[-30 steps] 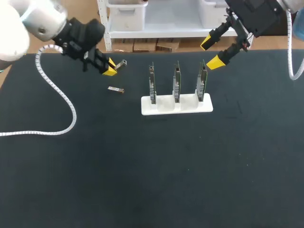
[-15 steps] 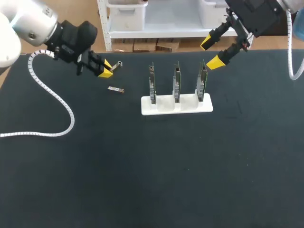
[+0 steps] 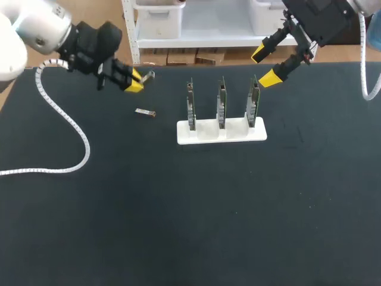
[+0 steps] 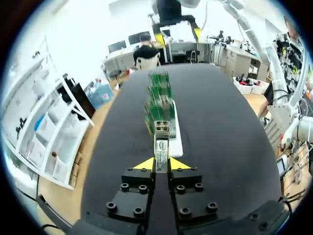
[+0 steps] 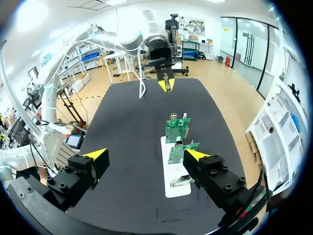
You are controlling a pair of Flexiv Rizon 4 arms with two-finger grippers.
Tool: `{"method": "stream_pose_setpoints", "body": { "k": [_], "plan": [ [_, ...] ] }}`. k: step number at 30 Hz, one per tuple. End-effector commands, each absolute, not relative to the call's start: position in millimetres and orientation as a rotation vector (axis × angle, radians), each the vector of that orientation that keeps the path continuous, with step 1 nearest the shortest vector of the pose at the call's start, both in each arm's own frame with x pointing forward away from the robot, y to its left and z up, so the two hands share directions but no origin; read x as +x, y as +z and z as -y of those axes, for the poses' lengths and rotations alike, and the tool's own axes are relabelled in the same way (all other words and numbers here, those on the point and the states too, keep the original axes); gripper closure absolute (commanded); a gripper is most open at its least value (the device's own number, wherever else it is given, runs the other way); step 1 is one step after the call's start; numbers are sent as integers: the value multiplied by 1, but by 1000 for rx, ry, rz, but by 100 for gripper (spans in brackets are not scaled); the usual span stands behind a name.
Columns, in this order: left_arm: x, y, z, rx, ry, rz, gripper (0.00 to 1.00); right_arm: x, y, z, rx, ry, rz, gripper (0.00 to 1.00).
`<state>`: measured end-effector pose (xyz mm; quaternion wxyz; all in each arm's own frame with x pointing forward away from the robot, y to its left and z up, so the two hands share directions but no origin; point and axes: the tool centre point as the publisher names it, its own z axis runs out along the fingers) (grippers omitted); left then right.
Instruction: Pick up the optical module with the left hand, and insert it into the network port with the right hand.
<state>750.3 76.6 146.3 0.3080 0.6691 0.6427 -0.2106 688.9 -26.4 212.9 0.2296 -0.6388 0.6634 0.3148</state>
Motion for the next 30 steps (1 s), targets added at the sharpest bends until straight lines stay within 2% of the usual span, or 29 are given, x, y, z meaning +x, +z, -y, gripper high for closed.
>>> {"method": "stream_pose_setpoints", "body": {
  "k": [1,16,22,30],
  "plan": [
    [750,177,-77,1758,-534,-1658,100,687,213,27,-1754,862,-1825,0],
    [719,231,-42,1688,-556,-1611,100,687,213,27,-1754,862,-1825,0],
    [700,229,-17,1674,-661,-1557,100,687,213,27,-1754,862,-1825,0],
    [704,211,-3,1601,-744,-1540,100,687,213,27,-1754,862,-1825,0]
  ]
}}
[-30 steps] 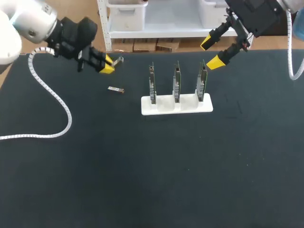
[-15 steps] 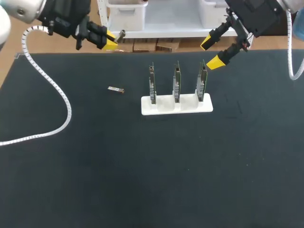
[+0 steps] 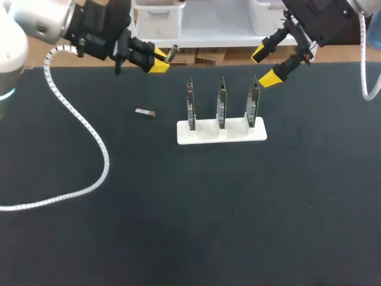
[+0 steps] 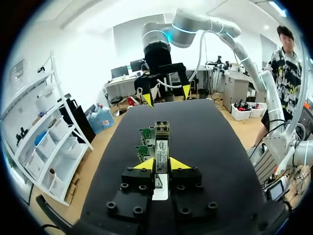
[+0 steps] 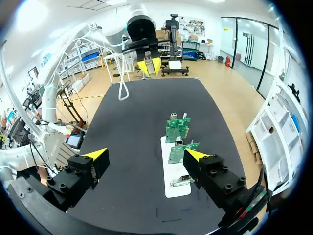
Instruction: Pick up the optical module with the left hand, and insert it into the network port with the right hand.
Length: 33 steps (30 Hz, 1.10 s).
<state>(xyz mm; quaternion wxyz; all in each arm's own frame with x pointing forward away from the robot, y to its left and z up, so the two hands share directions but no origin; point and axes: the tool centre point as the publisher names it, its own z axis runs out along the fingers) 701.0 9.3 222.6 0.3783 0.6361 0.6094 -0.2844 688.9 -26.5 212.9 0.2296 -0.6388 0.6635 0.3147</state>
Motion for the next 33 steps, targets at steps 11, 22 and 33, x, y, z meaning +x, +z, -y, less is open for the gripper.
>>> {"method": "stream_pose_setpoints", "body": {
  "k": [11,22,33],
  "plan": [
    [703,203,28,1662,-816,-1467,100,687,213,27,-1754,862,-1825,0],
    [701,202,31,1712,-773,-1464,100,687,213,27,-1754,862,-1825,0],
    [701,202,31,1712,-773,-1464,100,687,213,27,-1754,862,-1825,0]
  ]
}}
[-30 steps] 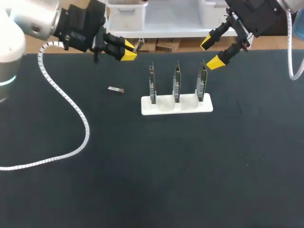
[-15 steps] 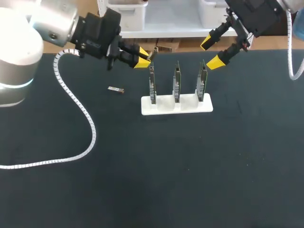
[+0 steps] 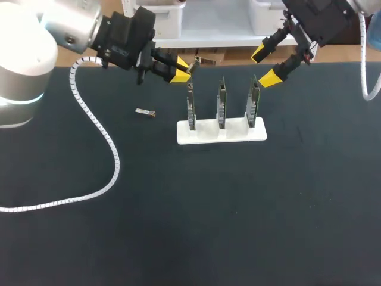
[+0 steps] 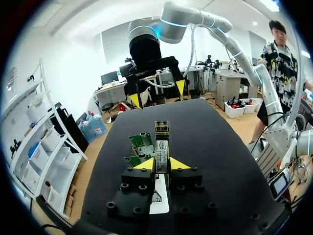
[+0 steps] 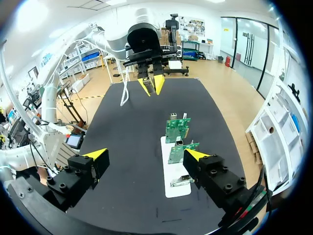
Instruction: Pick up the optical module with the left hand, and insert it into the network port with the right hand.
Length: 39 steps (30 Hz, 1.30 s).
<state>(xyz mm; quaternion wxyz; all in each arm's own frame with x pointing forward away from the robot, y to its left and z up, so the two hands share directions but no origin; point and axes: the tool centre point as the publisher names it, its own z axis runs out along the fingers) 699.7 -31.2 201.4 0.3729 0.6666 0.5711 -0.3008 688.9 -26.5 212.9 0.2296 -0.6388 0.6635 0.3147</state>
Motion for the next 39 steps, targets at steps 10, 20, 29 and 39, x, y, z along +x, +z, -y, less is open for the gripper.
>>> {"method": "stream_pose_setpoints", "body": {
  "k": [10,20,29,39],
  "plan": [
    [701,202,31,1712,-773,-1464,100,687,213,27,-1754,862,-1825,0],
    [683,212,54,1540,-919,-1333,100,687,213,27,-1754,862,-1825,0],
    [671,222,78,1498,-956,-1286,100,687,213,27,-1754,862,-1825,0],
    [669,215,110,1478,-978,-1265,100,687,213,27,-1754,862,-1825,0]
  ]
}}
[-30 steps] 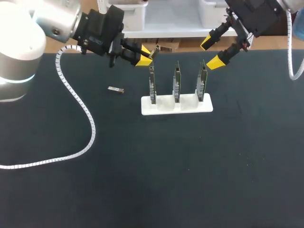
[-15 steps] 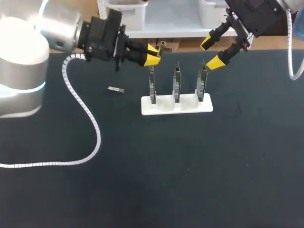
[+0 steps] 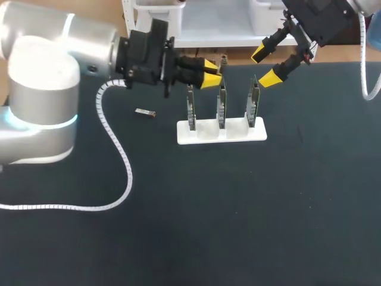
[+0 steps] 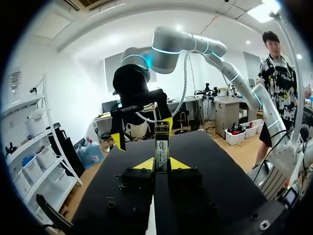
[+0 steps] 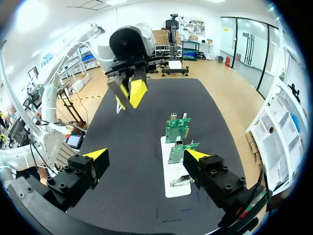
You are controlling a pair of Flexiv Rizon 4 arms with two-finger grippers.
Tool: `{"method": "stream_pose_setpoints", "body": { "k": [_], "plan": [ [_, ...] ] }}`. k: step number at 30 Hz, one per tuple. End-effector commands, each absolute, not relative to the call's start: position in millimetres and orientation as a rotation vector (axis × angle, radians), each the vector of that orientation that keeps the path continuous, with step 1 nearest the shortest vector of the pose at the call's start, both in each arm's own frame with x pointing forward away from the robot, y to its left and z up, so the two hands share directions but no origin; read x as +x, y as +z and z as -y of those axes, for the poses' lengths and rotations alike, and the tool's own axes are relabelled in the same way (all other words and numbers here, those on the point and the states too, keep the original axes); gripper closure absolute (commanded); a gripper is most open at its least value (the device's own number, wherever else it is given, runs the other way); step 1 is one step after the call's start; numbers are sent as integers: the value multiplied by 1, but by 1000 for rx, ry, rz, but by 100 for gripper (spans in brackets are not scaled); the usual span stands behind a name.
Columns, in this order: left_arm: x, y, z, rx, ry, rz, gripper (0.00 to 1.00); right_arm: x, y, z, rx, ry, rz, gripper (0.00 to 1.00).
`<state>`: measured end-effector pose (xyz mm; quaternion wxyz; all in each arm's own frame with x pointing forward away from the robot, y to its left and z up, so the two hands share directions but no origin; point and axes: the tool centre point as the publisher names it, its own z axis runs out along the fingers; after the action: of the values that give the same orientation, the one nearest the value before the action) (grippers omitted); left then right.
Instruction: Pick up the optical module with the left hand, and insert it into the network port with the right hand.
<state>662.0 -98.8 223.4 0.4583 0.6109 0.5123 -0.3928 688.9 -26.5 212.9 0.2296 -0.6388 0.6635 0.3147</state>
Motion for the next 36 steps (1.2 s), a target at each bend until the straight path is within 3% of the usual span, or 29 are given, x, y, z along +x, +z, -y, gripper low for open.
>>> {"method": "stream_pose_setpoints", "body": {
  "k": [1,36],
  "plan": [
    [670,213,111,1462,-979,-1268,100,687,213,27,-1754,862,-1825,0],
    [706,205,130,1467,-1039,-1194,100,687,213,27,-1754,862,-1825,0]
  ]
}}
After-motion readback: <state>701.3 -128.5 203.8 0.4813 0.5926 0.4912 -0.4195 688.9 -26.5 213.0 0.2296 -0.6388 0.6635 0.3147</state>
